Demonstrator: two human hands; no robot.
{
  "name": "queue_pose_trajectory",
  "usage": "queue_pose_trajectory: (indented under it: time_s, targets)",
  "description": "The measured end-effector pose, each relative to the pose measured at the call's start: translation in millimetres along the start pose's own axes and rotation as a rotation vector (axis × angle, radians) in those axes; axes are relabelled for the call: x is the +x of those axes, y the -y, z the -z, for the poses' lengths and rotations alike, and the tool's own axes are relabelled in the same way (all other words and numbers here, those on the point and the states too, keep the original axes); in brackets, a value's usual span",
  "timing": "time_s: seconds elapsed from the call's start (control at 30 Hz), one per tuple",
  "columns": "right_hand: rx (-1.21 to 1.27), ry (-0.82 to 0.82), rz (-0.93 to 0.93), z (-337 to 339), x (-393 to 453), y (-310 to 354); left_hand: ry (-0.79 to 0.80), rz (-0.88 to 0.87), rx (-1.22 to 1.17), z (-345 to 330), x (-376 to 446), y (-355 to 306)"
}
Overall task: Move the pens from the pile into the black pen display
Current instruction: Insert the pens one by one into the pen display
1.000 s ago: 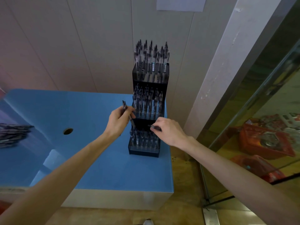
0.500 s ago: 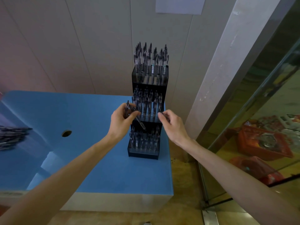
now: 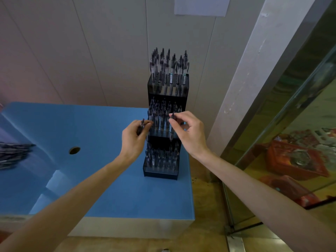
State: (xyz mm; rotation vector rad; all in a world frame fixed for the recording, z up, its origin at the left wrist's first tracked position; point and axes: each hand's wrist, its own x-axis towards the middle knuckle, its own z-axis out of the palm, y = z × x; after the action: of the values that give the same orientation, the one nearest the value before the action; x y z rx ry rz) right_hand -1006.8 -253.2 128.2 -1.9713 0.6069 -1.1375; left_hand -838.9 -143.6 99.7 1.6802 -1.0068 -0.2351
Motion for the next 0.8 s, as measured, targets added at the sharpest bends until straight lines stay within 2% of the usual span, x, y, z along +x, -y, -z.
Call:
queue_pose_trajectory:
  time_s: [0.13,0.27,0.43,0.63,0.8]
  targets:
    - [-0.094,0.016,0.016,-7,-6,-14,-0.044,-0.037,-0.007,1,-1,-1]
    - [-0.302,0.081,0.058,-12,-15,-32,-0.054,-0.088,0.000,2,-4,-4]
    - [-0.313,0.126,-0.030,-17,-25,-40,-0.088,-0.117,-0.013,2,-7,-5]
    - [-0.347,0.193,-0.066,-23,-28,-44,0.035,-0.070,0.036,-2,-10,2]
    - [-0.466,0.269,0.030,-26,-26,-41,0.039,-0.020,0.072,-4,-12,12]
